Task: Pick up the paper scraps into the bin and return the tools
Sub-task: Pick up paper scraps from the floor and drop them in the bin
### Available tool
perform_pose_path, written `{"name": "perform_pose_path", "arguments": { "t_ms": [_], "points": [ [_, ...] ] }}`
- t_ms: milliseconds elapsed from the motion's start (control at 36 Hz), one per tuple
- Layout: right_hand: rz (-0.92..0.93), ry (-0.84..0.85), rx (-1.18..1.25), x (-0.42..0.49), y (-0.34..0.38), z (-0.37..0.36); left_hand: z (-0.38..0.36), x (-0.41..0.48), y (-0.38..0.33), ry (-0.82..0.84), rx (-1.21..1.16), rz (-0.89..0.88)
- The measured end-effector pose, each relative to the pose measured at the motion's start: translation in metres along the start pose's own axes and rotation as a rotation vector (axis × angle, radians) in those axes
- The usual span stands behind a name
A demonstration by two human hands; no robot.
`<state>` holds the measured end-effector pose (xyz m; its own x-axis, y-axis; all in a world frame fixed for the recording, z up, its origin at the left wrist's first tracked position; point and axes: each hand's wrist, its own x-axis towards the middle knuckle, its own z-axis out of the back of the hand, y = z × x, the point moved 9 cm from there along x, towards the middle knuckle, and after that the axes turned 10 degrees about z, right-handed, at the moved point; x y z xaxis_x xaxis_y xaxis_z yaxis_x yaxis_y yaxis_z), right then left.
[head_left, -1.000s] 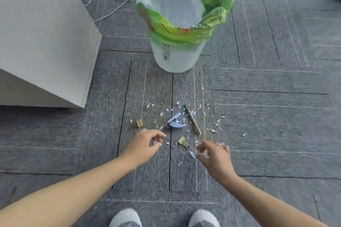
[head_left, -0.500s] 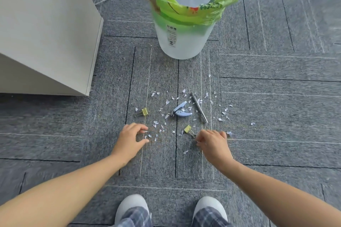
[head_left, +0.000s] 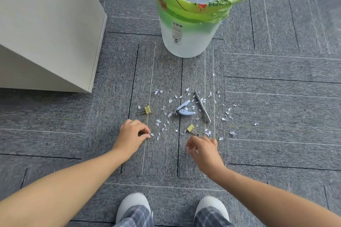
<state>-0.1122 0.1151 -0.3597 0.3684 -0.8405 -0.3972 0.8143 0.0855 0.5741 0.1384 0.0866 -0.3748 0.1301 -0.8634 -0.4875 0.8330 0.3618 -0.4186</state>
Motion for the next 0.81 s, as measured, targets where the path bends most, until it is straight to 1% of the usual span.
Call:
{"name": "perform_pose_path", "arguments": {
  "t_ms": [167,278,361,556,694,806],
  "points": [
    [-0.036,0.015,0.041,-0.001,-0.011,-0.006,0.000,0.001,-0.010,0.007,0.091,-0.047],
    [-0.035,0.018,0.007,0.001,-0.011,-0.007,-0.009,-0.002,-0.014,0.038,0.209,-0.100],
    [-0.020,0.042,-0.038,0.002,-0.009,-0.010,-0.013,-0.004,-0.014,0.041,0.252,-0.111],
    [0.027,0.032,-0.104,0.005,-0.005,-0.008,-0.013,-0.013,-0.016,0.019,0.198,-0.149],
    [0.048,0.057,-0.150,0.005,-0.001,-0.009,-0.014,-0.012,-0.021,0.006,0.181,-0.160],
    [0.056,0.064,-0.162,0.005,0.001,-0.007,-0.013,-0.005,-0.025,-0.005,0.186,-0.140]
  ]
}}
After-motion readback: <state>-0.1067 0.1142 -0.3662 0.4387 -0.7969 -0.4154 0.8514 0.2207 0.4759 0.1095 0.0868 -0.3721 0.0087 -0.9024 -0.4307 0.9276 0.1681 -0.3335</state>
